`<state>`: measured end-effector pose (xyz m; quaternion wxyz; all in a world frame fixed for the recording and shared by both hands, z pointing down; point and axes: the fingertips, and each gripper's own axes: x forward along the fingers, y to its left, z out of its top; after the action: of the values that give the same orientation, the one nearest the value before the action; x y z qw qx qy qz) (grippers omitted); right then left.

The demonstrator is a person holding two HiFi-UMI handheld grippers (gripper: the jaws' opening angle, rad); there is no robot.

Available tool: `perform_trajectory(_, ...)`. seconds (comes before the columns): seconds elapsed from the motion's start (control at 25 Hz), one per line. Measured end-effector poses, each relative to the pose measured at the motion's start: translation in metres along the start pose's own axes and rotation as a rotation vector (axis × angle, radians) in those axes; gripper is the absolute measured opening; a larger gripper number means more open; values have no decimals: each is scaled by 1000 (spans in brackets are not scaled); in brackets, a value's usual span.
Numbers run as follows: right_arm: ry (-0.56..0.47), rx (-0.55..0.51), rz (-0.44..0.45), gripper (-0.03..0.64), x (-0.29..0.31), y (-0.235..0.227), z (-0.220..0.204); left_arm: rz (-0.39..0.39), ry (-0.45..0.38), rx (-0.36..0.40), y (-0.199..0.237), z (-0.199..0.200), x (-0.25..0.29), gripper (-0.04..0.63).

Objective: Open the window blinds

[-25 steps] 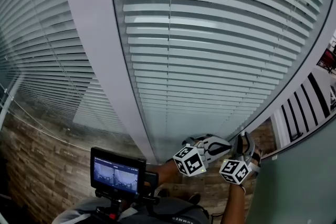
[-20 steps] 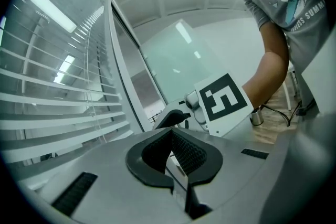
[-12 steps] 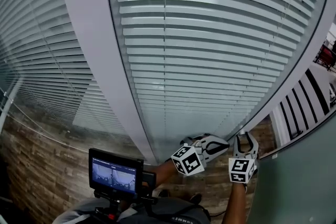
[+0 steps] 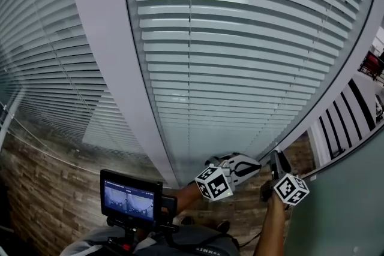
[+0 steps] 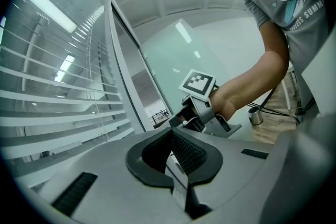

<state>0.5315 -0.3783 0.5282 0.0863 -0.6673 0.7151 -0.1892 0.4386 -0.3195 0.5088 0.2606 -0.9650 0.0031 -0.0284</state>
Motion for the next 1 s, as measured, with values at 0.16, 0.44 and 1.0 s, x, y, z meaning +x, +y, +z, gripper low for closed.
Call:
perform_trajectory(0.16, -56, 331, 95, 120, -1, -5, 2, -3, -3, 6, 0, 5, 1, 0)
perform_trajectory(0.44, 211, -1144, -244, 129, 1, 21, 10, 9, -2, 4, 12, 12, -3, 0)
perform_trajectory(1.0, -18, -262, -86, 120, 6, 6, 7, 14, 4, 1, 9, 5, -8, 0)
